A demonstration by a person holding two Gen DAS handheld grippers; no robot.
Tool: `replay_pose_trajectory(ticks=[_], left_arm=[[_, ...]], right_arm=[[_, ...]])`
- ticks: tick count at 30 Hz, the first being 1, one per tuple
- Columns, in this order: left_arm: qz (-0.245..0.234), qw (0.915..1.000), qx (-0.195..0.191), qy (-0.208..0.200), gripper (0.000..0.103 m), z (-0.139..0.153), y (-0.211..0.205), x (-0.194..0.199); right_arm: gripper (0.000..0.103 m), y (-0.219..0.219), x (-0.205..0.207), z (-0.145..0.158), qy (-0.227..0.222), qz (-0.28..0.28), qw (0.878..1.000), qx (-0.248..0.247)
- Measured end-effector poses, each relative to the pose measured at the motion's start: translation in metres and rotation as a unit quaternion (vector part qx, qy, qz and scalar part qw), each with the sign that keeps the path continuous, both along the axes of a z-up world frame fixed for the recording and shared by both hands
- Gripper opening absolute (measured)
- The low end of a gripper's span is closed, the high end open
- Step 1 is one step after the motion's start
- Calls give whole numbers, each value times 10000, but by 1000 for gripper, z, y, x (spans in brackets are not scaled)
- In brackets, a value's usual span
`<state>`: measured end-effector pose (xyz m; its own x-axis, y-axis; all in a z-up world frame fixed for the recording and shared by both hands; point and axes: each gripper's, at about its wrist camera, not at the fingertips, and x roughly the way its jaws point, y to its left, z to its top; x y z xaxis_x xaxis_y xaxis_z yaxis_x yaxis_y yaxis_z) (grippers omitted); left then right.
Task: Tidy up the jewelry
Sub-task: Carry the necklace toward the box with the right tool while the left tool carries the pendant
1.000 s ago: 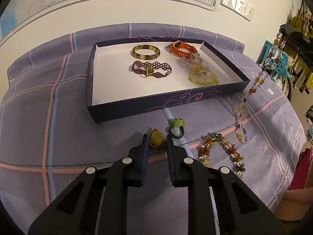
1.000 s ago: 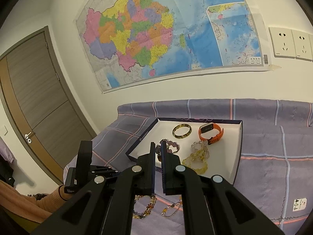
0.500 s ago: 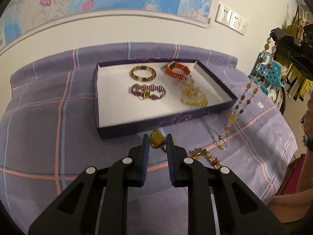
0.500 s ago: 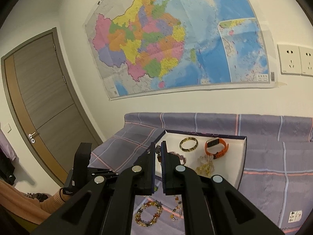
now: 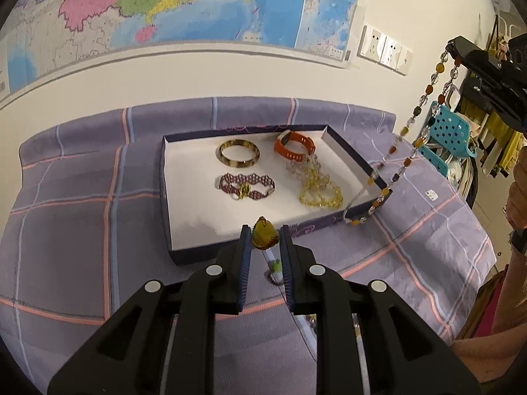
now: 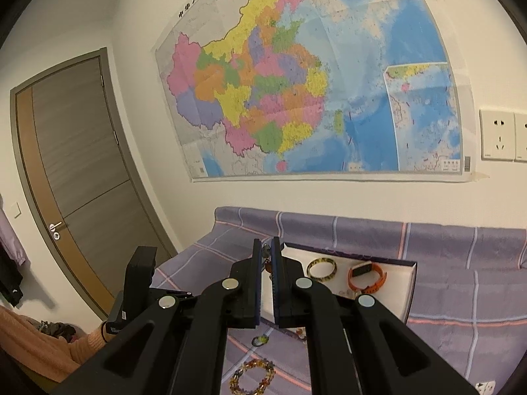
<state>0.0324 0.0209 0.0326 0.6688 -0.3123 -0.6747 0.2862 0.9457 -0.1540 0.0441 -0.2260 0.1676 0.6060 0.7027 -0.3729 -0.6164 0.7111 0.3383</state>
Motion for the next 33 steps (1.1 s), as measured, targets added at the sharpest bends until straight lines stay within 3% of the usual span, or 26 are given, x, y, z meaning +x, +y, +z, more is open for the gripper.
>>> replay_pose_trajectory(ticks=[19,33], left_arm=[[0,10000,25,-95,18,10,-3,20],[7,9999,123,-17,18,2,-9,39]], right_arm=[[4,1,27,9,-110,-187,9998,-23],[4,4,53,-8,176,-278,9995,-3]])
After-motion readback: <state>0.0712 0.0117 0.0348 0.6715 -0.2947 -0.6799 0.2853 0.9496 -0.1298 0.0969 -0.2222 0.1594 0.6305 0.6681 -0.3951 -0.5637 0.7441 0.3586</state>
